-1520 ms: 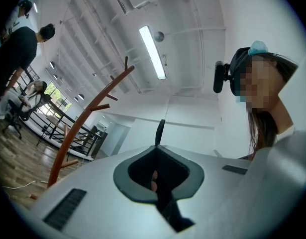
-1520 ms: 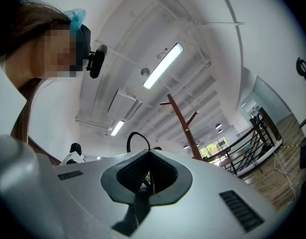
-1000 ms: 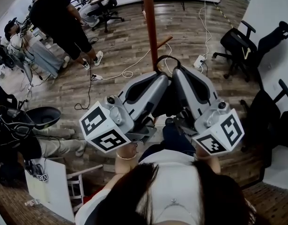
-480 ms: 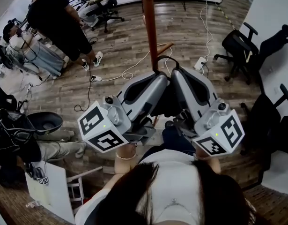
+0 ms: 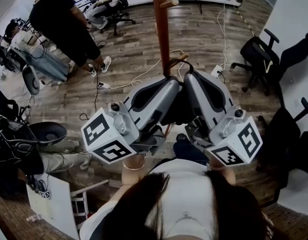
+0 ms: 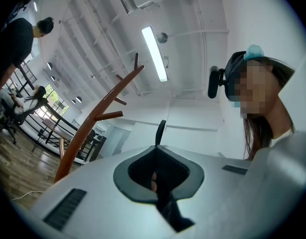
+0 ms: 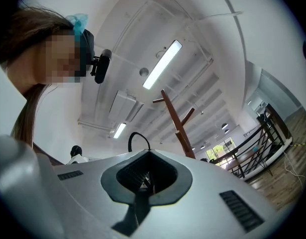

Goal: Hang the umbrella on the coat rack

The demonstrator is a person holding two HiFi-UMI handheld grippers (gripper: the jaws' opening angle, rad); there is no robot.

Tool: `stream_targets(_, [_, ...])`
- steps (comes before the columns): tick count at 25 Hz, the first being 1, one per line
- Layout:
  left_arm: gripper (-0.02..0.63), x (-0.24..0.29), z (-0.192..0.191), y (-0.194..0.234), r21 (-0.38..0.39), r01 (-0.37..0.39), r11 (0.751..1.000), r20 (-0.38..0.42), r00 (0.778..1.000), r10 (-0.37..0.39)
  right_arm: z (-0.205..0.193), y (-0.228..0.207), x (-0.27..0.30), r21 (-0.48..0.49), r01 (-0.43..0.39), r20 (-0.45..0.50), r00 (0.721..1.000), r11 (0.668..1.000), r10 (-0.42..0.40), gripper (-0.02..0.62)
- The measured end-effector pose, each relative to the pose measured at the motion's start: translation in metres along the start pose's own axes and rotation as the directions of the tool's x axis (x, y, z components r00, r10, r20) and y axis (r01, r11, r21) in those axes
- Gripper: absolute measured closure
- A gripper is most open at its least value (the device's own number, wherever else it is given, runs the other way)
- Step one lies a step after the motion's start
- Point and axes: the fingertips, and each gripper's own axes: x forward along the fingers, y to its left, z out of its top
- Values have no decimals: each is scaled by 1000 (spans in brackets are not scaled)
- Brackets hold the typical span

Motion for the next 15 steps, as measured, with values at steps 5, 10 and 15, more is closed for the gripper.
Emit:
stream_targets(5, [595, -1, 1, -2, 21, -1, 1000, 8, 1000, 1, 2, 1, -1, -2, -16, 16, 1000, 1000, 16, 560])
stream_targets(10, [595, 2, 3, 0, 37, -1, 999, 13, 1000, 0, 3, -2, 2, -1, -26, 29, 999, 1000, 26, 560])
stream_targets(15, [595, 23, 8, 23, 36, -3, 999, 23, 1000, 2, 5, -29, 18, 1, -34, 24, 999, 999, 34, 561])
